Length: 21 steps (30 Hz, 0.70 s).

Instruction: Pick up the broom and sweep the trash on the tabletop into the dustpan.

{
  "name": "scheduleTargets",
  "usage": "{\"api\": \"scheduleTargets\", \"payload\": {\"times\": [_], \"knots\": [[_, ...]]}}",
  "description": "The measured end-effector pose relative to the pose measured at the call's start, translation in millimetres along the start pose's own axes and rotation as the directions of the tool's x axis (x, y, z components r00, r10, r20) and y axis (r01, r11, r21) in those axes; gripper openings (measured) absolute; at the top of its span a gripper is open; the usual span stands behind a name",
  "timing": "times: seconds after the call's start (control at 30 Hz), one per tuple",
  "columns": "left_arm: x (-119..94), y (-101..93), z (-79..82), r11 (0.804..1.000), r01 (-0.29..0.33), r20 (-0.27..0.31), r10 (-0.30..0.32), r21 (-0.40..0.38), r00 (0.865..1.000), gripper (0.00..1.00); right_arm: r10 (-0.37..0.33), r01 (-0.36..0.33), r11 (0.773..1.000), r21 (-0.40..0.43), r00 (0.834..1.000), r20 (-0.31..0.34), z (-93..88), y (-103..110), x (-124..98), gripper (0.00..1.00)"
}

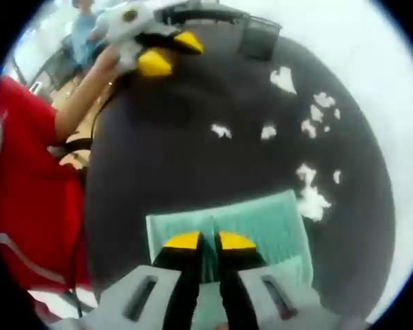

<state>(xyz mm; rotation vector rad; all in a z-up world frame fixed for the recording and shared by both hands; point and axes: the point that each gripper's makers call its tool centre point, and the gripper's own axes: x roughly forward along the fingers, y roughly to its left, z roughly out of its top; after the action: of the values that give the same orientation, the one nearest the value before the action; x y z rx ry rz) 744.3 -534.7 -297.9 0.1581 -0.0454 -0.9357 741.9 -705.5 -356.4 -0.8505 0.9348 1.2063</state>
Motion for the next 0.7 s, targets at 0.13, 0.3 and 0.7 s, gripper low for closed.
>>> {"api": "scheduleTargets", "payload": {"times": [0.13, 0.3, 0.7], "knots": [[0, 1.1, -2.0, 1.0, -0.004, -0.013, 0.004, 0.002, 1.0, 0.24, -0.02, 0.009, 0.997, 0.077, 0.991, 0.132, 11.8, -2, -11, 0.05], [4, -0.2, -2.0, 1.0, -0.006, -0.029, 0.006, -0.002, 1.0, 0.24, -0.062, 0.04, 0.995, 0.095, 0.968, 0.241, 17.8, -2, -28, 0.04], [29, -48.1, 27.9, 0.915, 0.157, 0.046, -0.151, -0.371, 0.988, 0.14, -0.08, 0.005, 0.985, 0.172, 0.9, 0.429, 45.0, 28, -60, 0.04]]}}
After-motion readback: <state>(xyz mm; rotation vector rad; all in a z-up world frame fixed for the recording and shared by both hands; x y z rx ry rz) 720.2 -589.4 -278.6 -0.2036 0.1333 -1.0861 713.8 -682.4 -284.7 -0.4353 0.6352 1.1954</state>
